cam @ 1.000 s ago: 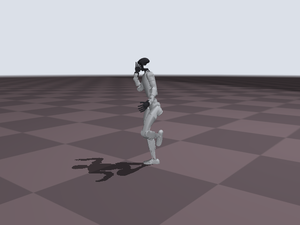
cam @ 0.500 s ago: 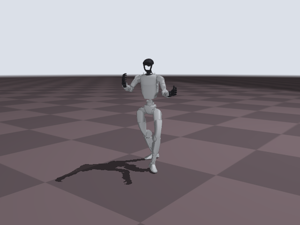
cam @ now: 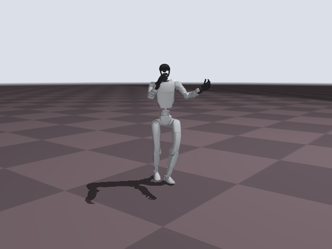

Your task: Kungfu

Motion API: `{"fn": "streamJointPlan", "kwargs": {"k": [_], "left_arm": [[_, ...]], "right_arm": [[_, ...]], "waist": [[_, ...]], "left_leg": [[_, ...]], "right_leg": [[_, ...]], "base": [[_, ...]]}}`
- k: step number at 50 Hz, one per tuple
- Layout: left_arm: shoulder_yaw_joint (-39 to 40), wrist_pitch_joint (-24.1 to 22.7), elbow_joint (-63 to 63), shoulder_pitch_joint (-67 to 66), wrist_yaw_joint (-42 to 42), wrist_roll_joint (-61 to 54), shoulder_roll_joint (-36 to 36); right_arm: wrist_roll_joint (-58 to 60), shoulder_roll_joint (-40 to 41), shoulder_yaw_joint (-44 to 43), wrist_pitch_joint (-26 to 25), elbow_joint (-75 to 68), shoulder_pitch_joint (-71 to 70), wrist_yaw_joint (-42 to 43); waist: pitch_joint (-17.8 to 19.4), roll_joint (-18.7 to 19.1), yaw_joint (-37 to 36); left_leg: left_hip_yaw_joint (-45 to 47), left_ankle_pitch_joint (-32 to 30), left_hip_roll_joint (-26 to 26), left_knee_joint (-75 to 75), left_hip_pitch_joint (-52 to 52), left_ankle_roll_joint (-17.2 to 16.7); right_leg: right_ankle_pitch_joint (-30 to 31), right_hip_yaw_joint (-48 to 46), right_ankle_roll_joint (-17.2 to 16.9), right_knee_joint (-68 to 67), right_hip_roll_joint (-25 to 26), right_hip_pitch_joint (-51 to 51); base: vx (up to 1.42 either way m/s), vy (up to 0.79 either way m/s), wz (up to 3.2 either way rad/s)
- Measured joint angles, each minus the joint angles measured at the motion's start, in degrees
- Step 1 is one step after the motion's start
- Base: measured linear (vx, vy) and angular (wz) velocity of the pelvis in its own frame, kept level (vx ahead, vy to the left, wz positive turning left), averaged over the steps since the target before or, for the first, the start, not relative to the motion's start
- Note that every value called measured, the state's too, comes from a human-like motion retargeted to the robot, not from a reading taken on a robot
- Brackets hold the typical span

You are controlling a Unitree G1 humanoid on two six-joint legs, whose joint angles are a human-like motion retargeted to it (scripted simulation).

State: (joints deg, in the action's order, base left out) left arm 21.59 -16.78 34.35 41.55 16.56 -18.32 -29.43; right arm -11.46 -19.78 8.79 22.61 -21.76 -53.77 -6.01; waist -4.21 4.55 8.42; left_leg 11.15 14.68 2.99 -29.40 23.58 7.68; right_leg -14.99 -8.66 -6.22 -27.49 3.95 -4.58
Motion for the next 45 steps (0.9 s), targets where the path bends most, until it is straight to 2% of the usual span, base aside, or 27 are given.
{"fn": "streamJointPlan", "kwargs": {"k": [2,3,5,7,8,10,12,13,14,15,16,18,20,21,23,25,27,29,32,35,37,39,41,42,43,45], "left_arm": [[0.1,0.2,4.4,-4.7,-4.8,6.2,8.4],[-1.4,-0.4,9.1,-7.0,-6.5,8.7,12.3],[-4.4,-2.0,25.6,-9.6,-11.0,14.9,21.2],[-10.4,-4.6,42.0,-11.7,-20.8,14.3,25.9],[-16.6,-5.2,44.8,-14.0,-26.1,8.0,26.3],[-24.9,-6.9,46.3,-17.9,-24.6,-0.9,31.2],[-29.1,-12.2,45.5,-20.1,-17.0,-4.8,37.8],[-29.7,-16.1,44.3,-20.6,-15.9,-4.9,38.8],[-33.1,-20.3,41.3,-20.6,-14.6,-2.7,37.1],[-37.9,-24.8,37.4,-20.2,-13.2,0.6,34.1],[-40.9,-23.1,34.2,-20.2,-14.5,6.6,31.9],[-45.2,-16.2,29.3,-20.5,-20.8,14.8,28.7],[-47.4,-8.3,26.6,-21.5,-30.9,19.2,28.2],[-46.9,-7.1,25.6,-22.1,-33.7,19.3,28.2],[-45.5,-6.9,23.6,-23.4,-35.6,17.1,28.4],[-44.4,-10.7,21.0,-25.1,-33.6,13.2,28.5],[-43.2,-15.3,18.1,-26.9,-30.4,9.9,28.0],[-41.8,-17.5,15.6,-28.5,-28.3,9.0,27.7],[-40.5,-18.6,10.7,-30.0,-28.8,9.4,26.9],[-39.2,-18.9,4.9,-28.7,-28.6,7.3,25.1],[-38.4,-18.8,0.9,-26.1,-26.7,4.9,23.0],[-37.3,-18.5,-3.1,-22.8,-24.3,3.2,20.2],[-35.5,-18.2,-6.7,-18.7,-22.3,2.6,17.0],[-34.1,-18.3,-8.0,-16.2,-21.8,3.0,15.2],[-31.9,-18.8,-9.1,-13.1,-21.7,4.1,13.2],[-26.1,-22.5,-7.1,-5.3,-23.0,9.1,9.5]], "right_arm": [[10.7,0.4,-2.4,-2.2,-4.7,8.0,-2.8],[16.1,0.6,-3.3,-3.4,-8.0,12.3,-2.6],[26.1,1.4,-5.8,-4.0,-18.9,21.3,-1.0],[35.6,4.5,-8.2,-8.5,-39.1,27.0,2.9],[41.4,6.8,-11.0,-13.7,-51.5,28.3,3.8],[49.9,5.8,-17.6,-26.9,-74.8,30.5,0.6],[52.1,2.7,-18.4,-39.1,-75.6,43.5,-9.7],[51.1,2.3,-17.2,-42.8,-75.6,50.5,-11.9],[49.0,1.8,-15.0,-43.1,-75.6,57.4,-13.4],[46.4,1.1,-12.4,-41.6,-75.6,64.4,-14.4],[47.3,1.7,-14.6,-39.2,-75.6,71.4,-12.0],[48.1,3.9,-19.6,-35.5,-75.6,83.8,-8.0],[46.7,7.3,-25.0,-33.8,-75.6,93.0,-6.5],[44.8,8.1,-26.8,-33.8,-75.6,95.8,-6.4],[39.7,8.7,-29.2,-32.6,-75.6,99.7,-6.4],[33.5,8.2,-30.5,-29.6,-75.6,100.6,-6.1],[29.2,7.6,-31.2,-25.5,-75.6,99.2,-4.2],[27.0,7.5,-31.1,-21.7,-73.7,96.6,-2.5],[26.3,8.8,-30.3,-16.6,-63.7,93.8,-0.8],[24.7,10.6,-27.8,-9.8,-47.6,91.8,0.3],[20.2,11.1,-24.5,-6.1,-34.5,89.9,1.8],[14.0,11.7,-21.4,-4.5,-21.6,86.0,3.7],[8.5,12.3,-18.6,-3.3,-11.4,78.9,5.6],[6.6,12.5,-17.3,-2.6,-7.7,74.0,6.7],[5.6,12.5,-16.2,-2.0,-5.3,68.2,8.0],[5.8,12.5,-16.3,-1.5,-6.0,54.1,10.7]], "waist": [[3.1,0.8,5.9],[4.8,1.1,8.5],[8.2,-0.3,15.0],[12.3,-1.5,18.9],[14.2,-1.0,20.4],[18.0,-0.3,24.2],[20.2,0.9,25.2],[20.5,1.0,25.2],[20.3,1.0,25.0],[19.9,1.1,24.7],[18.9,1.4,24.5],[16.6,1.7,23.4],[13.6,1.5,20.8],[12.6,0.9,20.0],[11.2,0.3,19.2],[10.2,0.2,19.3],[9.3,0.6,19.9],[8.4,1.3,20.5],[7.2,3.1,20.2],[7.2,4.7,19.3],[7.3,5.6,19.3],[7.4,5.7,19.5],[6.8,5.5,19.8],[6.4,5.1,20.0],[6.1,3.7,20.6],[3.7,2.1,17.4]], "left_leg": [[-5.0,-1.4,2.4,3.6,-4.7,0.4],[-7.0,-2.2,3.2,5.4,-7.1,0.4],[-11.7,-3.7,6.6,10.2,-14.0,1.6],[-13.5,-5.1,7.7,14.2,-20.1,3.2],[-14.1,-5.4,6.5,15.9,-22.5,3.4],[-16.6,-4.9,4.3,17.2,-26.3,3.9],[-18.0,-4.4,2.4,18.7,-28.3,4.2],[-18.1,-4.1,1.9,19.1,-28.9,4.0],[-18.4,-3.5,1.5,18.9,-29.1,3.6],[-18.9,-2.9,1.3,18.5,-29.1,3.2],[-19.7,-2.1,0.7,17.8,-28.9,2.9],[-21.1,-0.7,0.0,17.0,-28.7,2.4],[-21.6,0.3,-0.1,16.7,-28.2,1.4],[-21.3,0.8,0.0,17.0,-28.4,1.1],[-20.5,1.8,0.1,17.6,-28.9,0.4],[-19.7,3.0,-0.1,17.5,-29.1,-0.3],[-19.4,4.3,-0.4,16.9,-29.0,-1.0],[-19.5,5.3,-1.0,16.7,-28.8,-2.0],[-19.8,6.7,-2.0,15.7,-28.2,-3.8],[-20.3,8.2,-3.0,14.5,-28.5,-5.6],[-21.0,8.9,-4.0,13.7,-29.0,-6.8],[-21.6,9.4,-4.6,13.3,-30.3,-7.9],[-21.4,10.4,-6.0,13.3,-31.6,-9.4],[-21.2,11.1,-6.6,13.4,-32.3,-10.1],[-21.4,12.0,-6.2,13.4,-33.5,-10.4],[-17.9,12.7,-6.0,13.7,-33.9,-10.7]], "right_leg": [[4.3,2.7,4.5,1.5,-1.9,-7.1],[6.8,1.5,5.3,3.0,-4.1,-10.0],[23.5,1.4,2.3,10.6,-9.4,-13.7],[29.0,7.4,2.9,18.5,-9.9,-18.6],[28.7,11.1,6.6,20.7,-8.6,-22.0],[27.8,8.2,8.0,24.0,-9.2,-27.0],[23.8,-2.7,11.8,24.5,-10.1,-30.2],[22.0,-4.9,13.6,23.6,-9.7,-31.7],[22.6,-3.4,15.2,21.9,-8.9,-33.5],[24.2,0.0,16.7,19.8,-7.8,-35.5],[26.4,3.5,16.7,18.4,-6.9,-36.3],[29.8,8.4,15.3,16.5,-5.6,-37.1],[30.2,8.5,13.5,15.8,-5.8,-37.2],[29.4,6.9,12.9,15.6,-6.1,-36.9],[28.4,4.0,11.5,14.7,-6.6,-36.2],[28.2,2.8,10.4,13.4,-6.9,-35.6],[28.7,3.8,10.1,11.3,-6.8,-35.4],[29.4,4.4,9.4,9.0,-7.3,-35.6],[28.6,2.7,8.9,6.1,-9.8,-36.0],[27.4,3.0,9.5,6.3,-12.7,-35.3],[24.0,5.8,10.9,7.7,-13.8,-34.2],[19.2,8.0,11.4,10.4,-14.8,-31.6],[13.6,5.8,12.1,12.5,-17.0,-28.5],[12.9,3.2,11.4,13.1,-18.3,-27.1],[16.7,-1.5,8.2,13.9,-20.0,-25.6],[26.4,0.8,7.9,7.7,-20.4,-33.2]], "base": [[0.12,-0.09,2.21],[0.06,-0.01,2.02],[0.08,0.00,1.97],[0.07,-0.10,0.92],[0.08,-0.14,0.47],[0.17,-0.15,0.68],[0.29,-0.28,0.44],[0.18,-0.31,0.16],[0.18,-0.35,0.15],[0.34,-0.51,0.38],[0.41,-0.61,0.50],[0.36,-0.63,0.45],[0.25,-0.50,0.06],[0.28,-0.50,-0.26],[0.27,-0.44,-0.45],[0.30,-0.43,-0.41],[0.30,-0.36,-0.24],[0.35,-0.43,-0.15],[0.55,-0.66,-0.06],[0.34,-0.41,0.09],[0.47,-0.62,0.30],[0.42,-0.56,0.41],[0.55,-0.89,0.46],[0.41,-0.81,0.55],[0.35,-0.70,0.21],[0.46,-0.81,-0.30]]}}
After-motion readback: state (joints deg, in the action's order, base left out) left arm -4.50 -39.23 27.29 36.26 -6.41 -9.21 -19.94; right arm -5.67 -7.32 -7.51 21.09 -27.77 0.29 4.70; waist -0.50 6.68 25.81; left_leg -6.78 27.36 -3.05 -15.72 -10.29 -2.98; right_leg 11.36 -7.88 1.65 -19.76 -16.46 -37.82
